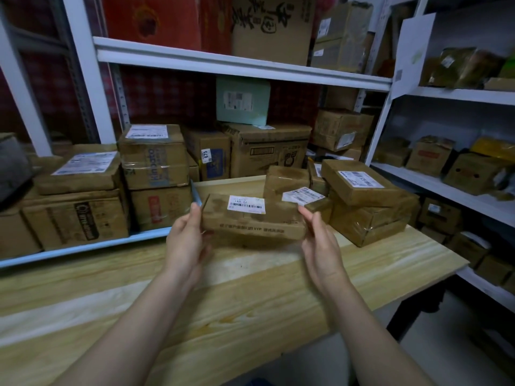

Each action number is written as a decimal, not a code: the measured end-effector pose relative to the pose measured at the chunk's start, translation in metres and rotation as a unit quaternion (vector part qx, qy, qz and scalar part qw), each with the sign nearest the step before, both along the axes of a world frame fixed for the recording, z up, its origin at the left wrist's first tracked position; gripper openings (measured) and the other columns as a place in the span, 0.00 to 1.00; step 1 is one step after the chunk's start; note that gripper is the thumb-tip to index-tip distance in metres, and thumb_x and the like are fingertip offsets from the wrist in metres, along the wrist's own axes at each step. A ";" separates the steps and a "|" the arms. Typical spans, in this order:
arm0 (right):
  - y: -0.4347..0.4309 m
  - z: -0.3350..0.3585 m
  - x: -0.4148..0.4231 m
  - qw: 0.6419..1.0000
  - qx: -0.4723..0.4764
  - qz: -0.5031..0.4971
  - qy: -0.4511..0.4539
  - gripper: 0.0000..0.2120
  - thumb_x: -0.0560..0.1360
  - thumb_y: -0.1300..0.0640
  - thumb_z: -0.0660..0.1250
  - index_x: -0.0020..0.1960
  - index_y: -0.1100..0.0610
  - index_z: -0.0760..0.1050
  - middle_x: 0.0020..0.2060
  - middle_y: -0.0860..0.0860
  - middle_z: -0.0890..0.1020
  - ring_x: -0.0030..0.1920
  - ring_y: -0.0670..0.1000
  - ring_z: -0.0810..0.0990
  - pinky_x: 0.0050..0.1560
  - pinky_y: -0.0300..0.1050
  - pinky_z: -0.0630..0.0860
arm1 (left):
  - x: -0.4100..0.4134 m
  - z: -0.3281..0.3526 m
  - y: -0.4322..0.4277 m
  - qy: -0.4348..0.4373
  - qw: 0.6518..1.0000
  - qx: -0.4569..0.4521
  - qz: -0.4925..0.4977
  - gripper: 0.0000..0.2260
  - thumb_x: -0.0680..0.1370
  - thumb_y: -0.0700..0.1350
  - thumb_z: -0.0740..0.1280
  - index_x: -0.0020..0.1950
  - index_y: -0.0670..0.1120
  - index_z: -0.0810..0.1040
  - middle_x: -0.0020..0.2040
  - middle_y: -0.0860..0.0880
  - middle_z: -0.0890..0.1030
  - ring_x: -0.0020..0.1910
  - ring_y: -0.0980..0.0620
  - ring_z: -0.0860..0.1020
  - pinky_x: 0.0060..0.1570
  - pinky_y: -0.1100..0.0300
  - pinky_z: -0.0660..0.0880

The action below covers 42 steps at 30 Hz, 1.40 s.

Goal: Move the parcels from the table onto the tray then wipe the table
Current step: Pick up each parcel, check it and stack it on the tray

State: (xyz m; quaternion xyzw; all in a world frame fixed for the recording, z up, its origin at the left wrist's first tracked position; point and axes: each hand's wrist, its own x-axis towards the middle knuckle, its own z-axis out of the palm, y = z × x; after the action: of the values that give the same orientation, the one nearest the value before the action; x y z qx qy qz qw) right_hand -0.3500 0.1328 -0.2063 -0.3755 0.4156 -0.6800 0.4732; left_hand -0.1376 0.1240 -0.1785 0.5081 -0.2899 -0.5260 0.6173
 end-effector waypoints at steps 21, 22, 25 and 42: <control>-0.004 -0.009 0.005 0.993 0.060 -0.060 0.077 0.17 0.82 0.62 0.62 0.66 0.48 0.78 0.60 0.45 0.83 0.60 0.50 0.81 0.60 0.49 0.79 | 0.014 -0.022 0.007 -0.046 0.995 -0.061 0.058 0.07 0.79 0.41 0.65 0.48 0.53 0.79 0.47 0.54 0.81 0.46 0.57 0.78 0.47 0.62 0.71; -0.004 -0.009 0.005 0.994 0.057 -0.059 0.076 0.17 0.82 0.62 0.62 0.67 0.47 0.78 0.58 0.45 0.84 0.56 0.48 0.82 0.53 0.44 0.80 | 0.014 -0.022 0.008 -0.044 0.995 -0.066 0.059 0.08 0.80 0.40 0.64 0.49 0.52 0.79 0.47 0.54 0.81 0.46 0.58 0.78 0.46 0.63 0.71; -0.003 -0.007 0.008 0.996 0.050 -0.057 0.054 0.16 0.83 0.60 0.61 0.67 0.48 0.77 0.45 0.45 0.84 0.40 0.45 0.76 0.42 0.39 0.74 | 0.016 -0.022 0.010 -0.045 0.994 -0.078 0.070 0.09 0.80 0.39 0.64 0.51 0.51 0.80 0.48 0.54 0.82 0.46 0.59 0.78 0.50 0.64 0.72; 0.000 -0.005 0.012 0.997 0.059 -0.050 -0.011 0.13 0.81 0.50 0.63 0.61 0.54 0.78 0.54 0.51 0.86 0.55 0.50 0.84 0.58 0.49 0.79 | 0.010 -0.022 0.012 -0.003 0.995 -0.068 0.074 0.05 0.79 0.42 0.66 0.48 0.51 0.79 0.49 0.50 0.82 0.49 0.54 0.80 0.48 0.64 0.75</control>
State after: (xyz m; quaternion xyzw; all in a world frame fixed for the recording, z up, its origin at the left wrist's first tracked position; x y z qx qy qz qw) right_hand -0.3380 0.1331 -0.2113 -0.3186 0.4679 -0.6809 0.4646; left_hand -0.1278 0.1361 -0.2009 0.4867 -0.2879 -0.4567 0.6868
